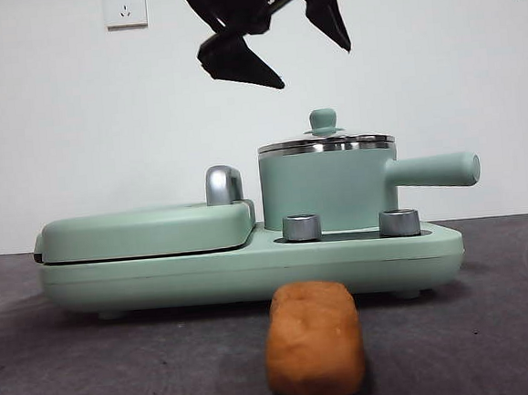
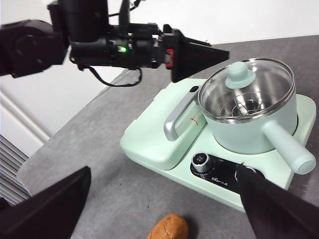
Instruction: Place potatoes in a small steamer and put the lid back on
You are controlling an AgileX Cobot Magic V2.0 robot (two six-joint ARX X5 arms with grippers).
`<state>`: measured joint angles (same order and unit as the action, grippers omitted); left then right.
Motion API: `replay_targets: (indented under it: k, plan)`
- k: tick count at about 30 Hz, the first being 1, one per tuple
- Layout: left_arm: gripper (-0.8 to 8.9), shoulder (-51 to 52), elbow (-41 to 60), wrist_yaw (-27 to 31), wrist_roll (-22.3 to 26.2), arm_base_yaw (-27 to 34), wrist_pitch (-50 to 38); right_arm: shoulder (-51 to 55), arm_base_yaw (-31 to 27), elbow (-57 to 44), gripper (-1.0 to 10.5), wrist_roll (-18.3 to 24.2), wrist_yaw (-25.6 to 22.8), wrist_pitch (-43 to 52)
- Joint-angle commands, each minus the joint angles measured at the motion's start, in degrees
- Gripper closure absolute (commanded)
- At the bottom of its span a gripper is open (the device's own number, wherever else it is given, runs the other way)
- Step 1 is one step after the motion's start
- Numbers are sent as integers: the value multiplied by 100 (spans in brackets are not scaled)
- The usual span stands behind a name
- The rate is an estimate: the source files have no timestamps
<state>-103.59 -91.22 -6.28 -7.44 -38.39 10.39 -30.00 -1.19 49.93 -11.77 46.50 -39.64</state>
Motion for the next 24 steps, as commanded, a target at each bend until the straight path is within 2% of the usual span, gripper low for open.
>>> replay_targets:
  k: [1, 6, 20, 24]
  plan:
    - [295, -251, -149, 68, 76, -61, -173, -24, 4, 109, 481, 26, -2, 44]
    - [322, -518, -149, 74, 129, -61, -245, -24, 4, 109, 481, 26, -2, 44]
    - [323, -852, -149, 74, 1056, -59, -643, -24, 4, 109, 481, 24, -2, 33]
    - [330, -852, -149, 74, 1088, -59, -658, -24, 4, 109, 481, 24, -2, -7]
